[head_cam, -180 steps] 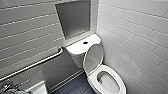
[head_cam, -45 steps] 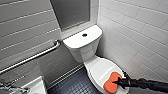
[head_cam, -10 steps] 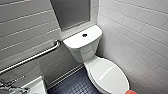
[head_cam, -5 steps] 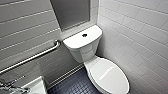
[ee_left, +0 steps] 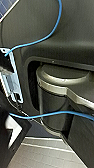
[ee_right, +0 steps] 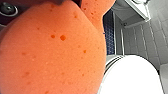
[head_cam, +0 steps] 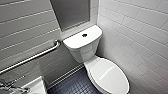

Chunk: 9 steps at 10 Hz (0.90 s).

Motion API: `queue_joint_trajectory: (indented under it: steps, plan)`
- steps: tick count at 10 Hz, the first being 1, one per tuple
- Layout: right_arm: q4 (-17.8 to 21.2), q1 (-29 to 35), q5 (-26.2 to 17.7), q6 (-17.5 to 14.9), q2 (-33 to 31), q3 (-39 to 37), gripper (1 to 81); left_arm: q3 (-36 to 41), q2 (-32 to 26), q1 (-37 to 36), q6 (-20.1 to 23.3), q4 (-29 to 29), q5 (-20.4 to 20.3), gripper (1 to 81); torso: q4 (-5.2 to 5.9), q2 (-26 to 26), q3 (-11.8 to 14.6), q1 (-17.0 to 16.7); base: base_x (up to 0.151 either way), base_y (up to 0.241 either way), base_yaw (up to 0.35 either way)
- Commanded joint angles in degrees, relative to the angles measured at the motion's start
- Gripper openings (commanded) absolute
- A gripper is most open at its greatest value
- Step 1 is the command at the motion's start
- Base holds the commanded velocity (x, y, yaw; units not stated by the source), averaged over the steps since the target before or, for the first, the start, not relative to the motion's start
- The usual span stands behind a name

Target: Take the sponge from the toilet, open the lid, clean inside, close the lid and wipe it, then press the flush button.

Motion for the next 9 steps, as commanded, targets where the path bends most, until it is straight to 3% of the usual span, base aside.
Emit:
queue_joint_trajectory:
  steps: [1,3,9]
  plan:
    - [-3.0,15.2,-14.7,-1.0,-4.4,6.1,1.0,1.3,-0.2,1.7,0.3,0.5,4.9,81.1,0.00,0.0,0.0,0.0,0.000,0.000,0.000]
    - [-3.0,24.1,-23.2,-0.7,-1.1,5.1,1.0,1.1,0.1,1.7,0.3,0.4,4.7,81.1,0.00,0.0,0.0,0.0,0.000,0.000,0.000]
    - [-2.8,40.9,-35.4,2.3,17.6,-7.5,1.0,0.9,0.1,1.6,0.2,0.4,4.7,81.1,0.00,0.0,0.0,0.0,0.000,0.000,0.000]
